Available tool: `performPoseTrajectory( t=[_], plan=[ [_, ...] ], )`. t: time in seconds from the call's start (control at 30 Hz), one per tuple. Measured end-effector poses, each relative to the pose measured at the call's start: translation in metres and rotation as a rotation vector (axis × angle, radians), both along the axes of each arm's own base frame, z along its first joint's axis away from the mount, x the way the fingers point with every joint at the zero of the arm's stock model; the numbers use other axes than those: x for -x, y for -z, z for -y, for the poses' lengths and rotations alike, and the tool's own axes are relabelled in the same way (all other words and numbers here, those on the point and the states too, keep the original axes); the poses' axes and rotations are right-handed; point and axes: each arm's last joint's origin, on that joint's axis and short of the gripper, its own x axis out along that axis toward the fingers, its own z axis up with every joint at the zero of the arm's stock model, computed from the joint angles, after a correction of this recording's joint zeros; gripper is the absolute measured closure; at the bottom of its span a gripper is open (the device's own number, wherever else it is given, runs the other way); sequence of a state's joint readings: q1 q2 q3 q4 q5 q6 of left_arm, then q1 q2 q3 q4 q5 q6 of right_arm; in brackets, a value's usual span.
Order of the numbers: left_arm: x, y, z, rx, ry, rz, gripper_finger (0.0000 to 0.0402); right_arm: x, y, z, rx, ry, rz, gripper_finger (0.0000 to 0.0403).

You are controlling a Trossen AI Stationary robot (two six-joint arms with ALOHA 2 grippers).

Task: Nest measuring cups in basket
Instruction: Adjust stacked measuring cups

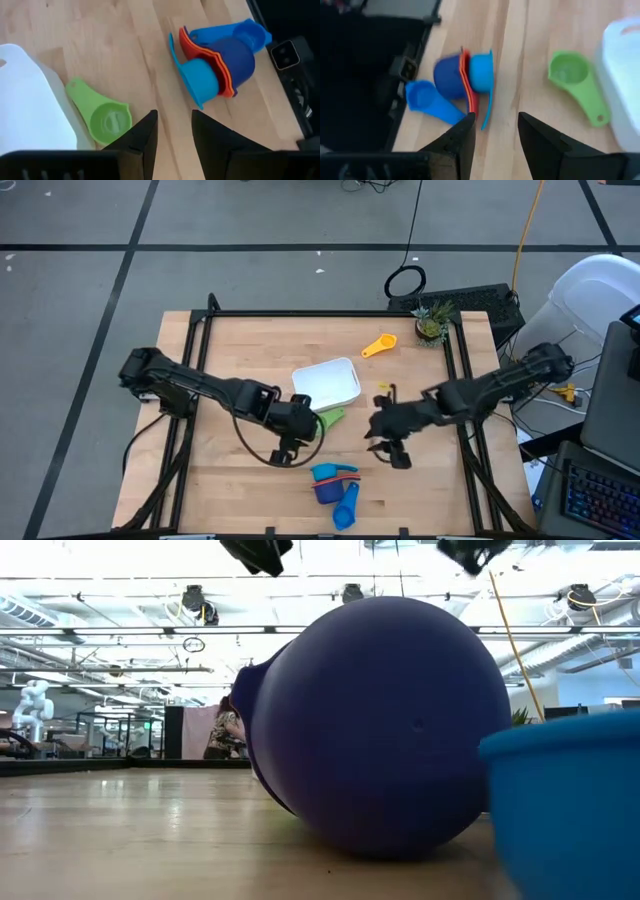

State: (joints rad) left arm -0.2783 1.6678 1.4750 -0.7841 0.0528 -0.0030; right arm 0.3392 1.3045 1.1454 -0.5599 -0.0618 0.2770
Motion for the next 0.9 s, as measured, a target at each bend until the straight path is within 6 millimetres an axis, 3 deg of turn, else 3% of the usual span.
performPoseTrajectory(
  t=[0.13,0.33,0.47,0.63,0.9],
  plan=[
    [-0.002,0.004,0.000,0.024,-0.024,0.025,0.0279,-0.020,0.020,0.011,-0.051,-0.078,-0.082,0.0263],
    [-0.002,0.046,-0.004,0.127,-0.059,-0.004,0.0279,-0.038,0.049,0.018,-0.072,-0.218,-0.163,0.0261],
    [-0.004,0.063,-0.006,0.231,-0.175,0.033,0.0279,-0.043,0.054,0.020,-0.113,-0.274,-0.159,0.0261],
    [-0.008,0.062,0.013,0.341,-0.186,0.166,0.0279,-0.048,0.050,0.019,-0.111,-0.240,-0.101,0.0260],
    [0.010,0.073,0.048,0.247,-0.365,0.236,0.0279,-0.047,0.064,0.008,0.031,-0.076,-0.043,0.0260]
  ],
)
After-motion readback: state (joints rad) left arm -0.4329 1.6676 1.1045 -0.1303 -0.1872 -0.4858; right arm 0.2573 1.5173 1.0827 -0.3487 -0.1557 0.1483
